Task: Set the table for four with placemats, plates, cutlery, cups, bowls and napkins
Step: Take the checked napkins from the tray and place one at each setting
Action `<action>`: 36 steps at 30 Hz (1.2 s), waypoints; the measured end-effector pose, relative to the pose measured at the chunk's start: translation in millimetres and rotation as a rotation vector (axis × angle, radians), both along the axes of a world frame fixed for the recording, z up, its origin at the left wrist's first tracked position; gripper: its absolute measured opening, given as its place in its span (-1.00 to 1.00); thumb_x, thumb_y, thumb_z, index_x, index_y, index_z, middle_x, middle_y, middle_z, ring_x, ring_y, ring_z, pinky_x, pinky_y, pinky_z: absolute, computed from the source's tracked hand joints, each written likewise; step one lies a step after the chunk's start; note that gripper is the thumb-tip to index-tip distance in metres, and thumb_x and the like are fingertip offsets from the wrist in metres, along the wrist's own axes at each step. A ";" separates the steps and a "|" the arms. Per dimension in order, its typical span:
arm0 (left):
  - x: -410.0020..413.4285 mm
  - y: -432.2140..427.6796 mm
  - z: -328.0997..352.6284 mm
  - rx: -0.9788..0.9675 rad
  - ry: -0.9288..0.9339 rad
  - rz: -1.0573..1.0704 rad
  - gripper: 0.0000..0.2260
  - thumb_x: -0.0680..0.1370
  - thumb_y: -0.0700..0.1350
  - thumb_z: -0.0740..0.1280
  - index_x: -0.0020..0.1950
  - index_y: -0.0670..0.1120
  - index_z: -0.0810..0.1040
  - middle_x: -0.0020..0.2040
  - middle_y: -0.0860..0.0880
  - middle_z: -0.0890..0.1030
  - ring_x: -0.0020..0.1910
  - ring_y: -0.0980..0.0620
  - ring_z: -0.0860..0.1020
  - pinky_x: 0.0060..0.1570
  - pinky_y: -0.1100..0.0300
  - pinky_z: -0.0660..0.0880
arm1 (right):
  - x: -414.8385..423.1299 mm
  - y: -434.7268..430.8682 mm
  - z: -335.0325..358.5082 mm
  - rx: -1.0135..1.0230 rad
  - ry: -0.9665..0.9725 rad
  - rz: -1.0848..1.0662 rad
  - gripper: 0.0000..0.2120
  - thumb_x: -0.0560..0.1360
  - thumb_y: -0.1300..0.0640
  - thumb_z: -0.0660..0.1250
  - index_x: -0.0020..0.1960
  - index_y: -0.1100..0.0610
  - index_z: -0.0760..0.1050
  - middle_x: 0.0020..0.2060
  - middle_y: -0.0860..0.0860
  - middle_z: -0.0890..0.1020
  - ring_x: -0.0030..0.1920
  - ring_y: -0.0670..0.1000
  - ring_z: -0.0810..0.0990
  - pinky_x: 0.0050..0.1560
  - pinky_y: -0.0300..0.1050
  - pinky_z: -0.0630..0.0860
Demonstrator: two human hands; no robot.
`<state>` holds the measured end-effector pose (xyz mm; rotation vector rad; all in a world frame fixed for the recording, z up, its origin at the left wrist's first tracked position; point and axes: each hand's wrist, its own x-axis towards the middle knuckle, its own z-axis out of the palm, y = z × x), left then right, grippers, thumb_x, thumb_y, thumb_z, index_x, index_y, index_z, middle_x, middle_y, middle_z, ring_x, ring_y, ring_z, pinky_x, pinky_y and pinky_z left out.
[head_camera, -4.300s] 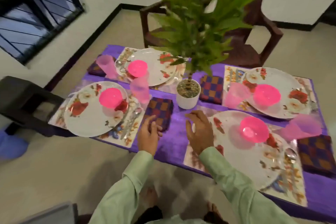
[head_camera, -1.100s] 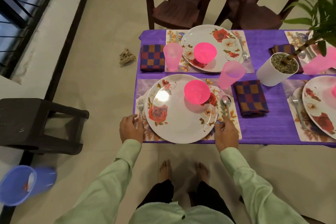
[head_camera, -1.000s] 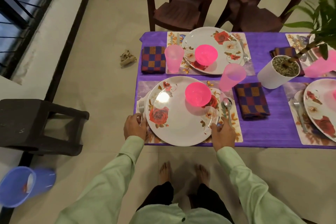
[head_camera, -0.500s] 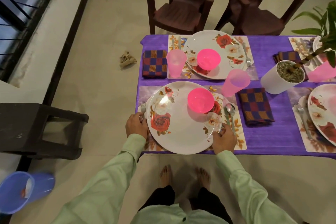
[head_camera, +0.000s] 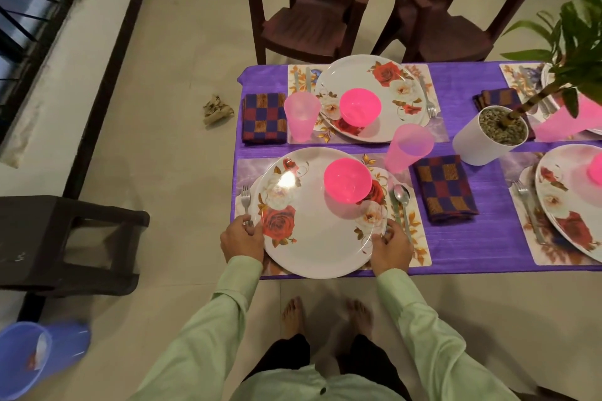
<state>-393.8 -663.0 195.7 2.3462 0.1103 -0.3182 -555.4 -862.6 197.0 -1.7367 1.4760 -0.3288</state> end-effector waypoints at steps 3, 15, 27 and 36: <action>3.5 -1.8 3.3 0.002 0.053 0.020 -0.77 0.47 -0.14 0.49 0.10 -0.18 0.65 -0.31 -0.08 0.58 -0.21 -0.08 0.51 0.01 0.11 0.50 | 0.3 -3.5 1.1 -0.005 0.010 0.008 -0.71 0.51 0.30 0.36 0.22 0.19 0.53 0.02 0.17 0.64 -0.04 0.08 0.52 0.15 0.11 0.55; 10.3 -1.0 2.5 0.032 0.058 0.028 -0.80 0.45 -0.22 0.47 0.07 -0.18 0.68 -0.31 -0.08 0.59 -0.24 -0.08 0.52 -0.03 0.10 0.49 | -4.0 6.1 -2.4 0.033 0.021 0.031 -0.65 0.54 0.25 0.37 0.31 0.16 0.47 0.15 0.11 0.61 0.17 0.16 0.58 0.18 0.13 0.55; -13.7 -118.2 0.1 -0.189 0.294 -0.208 -0.36 0.37 0.45 0.17 0.30 0.09 0.46 -0.05 -0.10 0.67 -0.05 -0.16 0.65 0.06 -0.09 0.58 | -16.7 -12.0 11.1 -0.052 0.107 0.057 -0.61 0.57 0.04 0.34 0.37 0.11 0.44 0.13 0.06 0.60 0.13 0.10 0.55 0.16 0.07 0.48; 8.9 -156.7 -19.4 -0.144 0.255 -0.119 -0.60 0.43 0.18 0.17 0.16 0.08 0.58 -0.02 -0.18 0.62 -0.10 -0.23 0.63 -0.07 -0.08 0.63 | -32.0 -44.0 8.2 -0.092 0.046 0.088 -0.77 0.56 0.14 0.35 0.21 0.05 0.57 0.06 0.01 0.61 0.04 0.07 0.57 0.05 0.07 0.56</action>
